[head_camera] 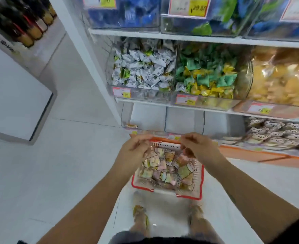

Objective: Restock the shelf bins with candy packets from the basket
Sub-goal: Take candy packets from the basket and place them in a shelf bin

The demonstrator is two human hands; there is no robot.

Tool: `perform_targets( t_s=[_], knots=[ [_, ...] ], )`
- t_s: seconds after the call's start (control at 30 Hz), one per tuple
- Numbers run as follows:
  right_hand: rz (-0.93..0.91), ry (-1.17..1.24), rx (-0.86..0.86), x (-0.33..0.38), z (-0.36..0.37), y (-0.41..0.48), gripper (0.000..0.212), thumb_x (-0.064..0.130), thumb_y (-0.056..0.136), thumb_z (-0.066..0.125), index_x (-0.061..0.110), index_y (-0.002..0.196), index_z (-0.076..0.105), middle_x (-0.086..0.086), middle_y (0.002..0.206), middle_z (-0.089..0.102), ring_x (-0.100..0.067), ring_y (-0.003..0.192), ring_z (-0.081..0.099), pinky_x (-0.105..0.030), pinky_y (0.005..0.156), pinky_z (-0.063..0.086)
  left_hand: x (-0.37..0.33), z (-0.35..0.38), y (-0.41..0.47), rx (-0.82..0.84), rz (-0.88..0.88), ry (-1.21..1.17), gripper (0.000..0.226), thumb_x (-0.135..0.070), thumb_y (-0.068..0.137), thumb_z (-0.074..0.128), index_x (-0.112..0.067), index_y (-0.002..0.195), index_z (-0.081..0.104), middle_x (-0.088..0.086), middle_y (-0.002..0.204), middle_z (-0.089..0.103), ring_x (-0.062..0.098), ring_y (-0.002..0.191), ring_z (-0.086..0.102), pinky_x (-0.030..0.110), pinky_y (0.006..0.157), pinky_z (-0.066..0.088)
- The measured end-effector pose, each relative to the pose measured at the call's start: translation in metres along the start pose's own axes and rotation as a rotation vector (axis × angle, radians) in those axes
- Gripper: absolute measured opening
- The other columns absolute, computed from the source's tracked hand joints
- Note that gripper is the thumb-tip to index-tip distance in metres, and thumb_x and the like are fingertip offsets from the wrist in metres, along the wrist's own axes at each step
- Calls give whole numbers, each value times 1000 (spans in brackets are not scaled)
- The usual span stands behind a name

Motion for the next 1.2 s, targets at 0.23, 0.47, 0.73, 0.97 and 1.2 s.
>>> perform_targets(
  t_s=[0.23,0.47,0.73,0.97,1.2],
  knots=[
    [113,-12,-18,-59,32,10,9,16,96,63,12,93,71,-4,74,70,-11,60,60,-21,60,52,61,-10,34,56,-108,61,23,-15,102,50,-27,104,69,-10,92,74,2,84,68,20,79,50],
    [195,-48,12,-130,32,52,11,20,98,62,11,96,69,-4,78,71,-9,61,59,-22,64,51,125,20,73,67,-130,64,25,-16,103,49,-31,104,68,-11,96,72,0,83,68,17,79,50],
    [212,-151,-46,-255,53,148,8,25,95,65,18,93,69,3,75,74,-8,62,64,-28,72,55,263,29,166,153,-114,203,23,-17,104,49,-33,105,66,-5,106,69,14,94,67,20,83,53],
    [177,-217,-24,-364,108,242,9,26,97,63,20,93,68,1,82,74,-12,69,66,-42,82,59,382,16,258,203,5,505,21,-27,104,48,-44,107,58,-12,115,64,26,96,68,27,75,52],
    [-33,-459,49,-394,133,309,8,27,97,62,20,95,66,2,90,70,-17,81,70,-35,79,56,438,35,317,355,152,849,33,-28,103,52,-28,135,57,-11,120,58,6,100,56,13,72,42]
  ],
)
Point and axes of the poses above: each hand's wrist, its own y-axis towards the middle knuckle, its own z-axis out of the palm, x = y × z, the point moved 5 cm from there along y, towards the middle knuckle
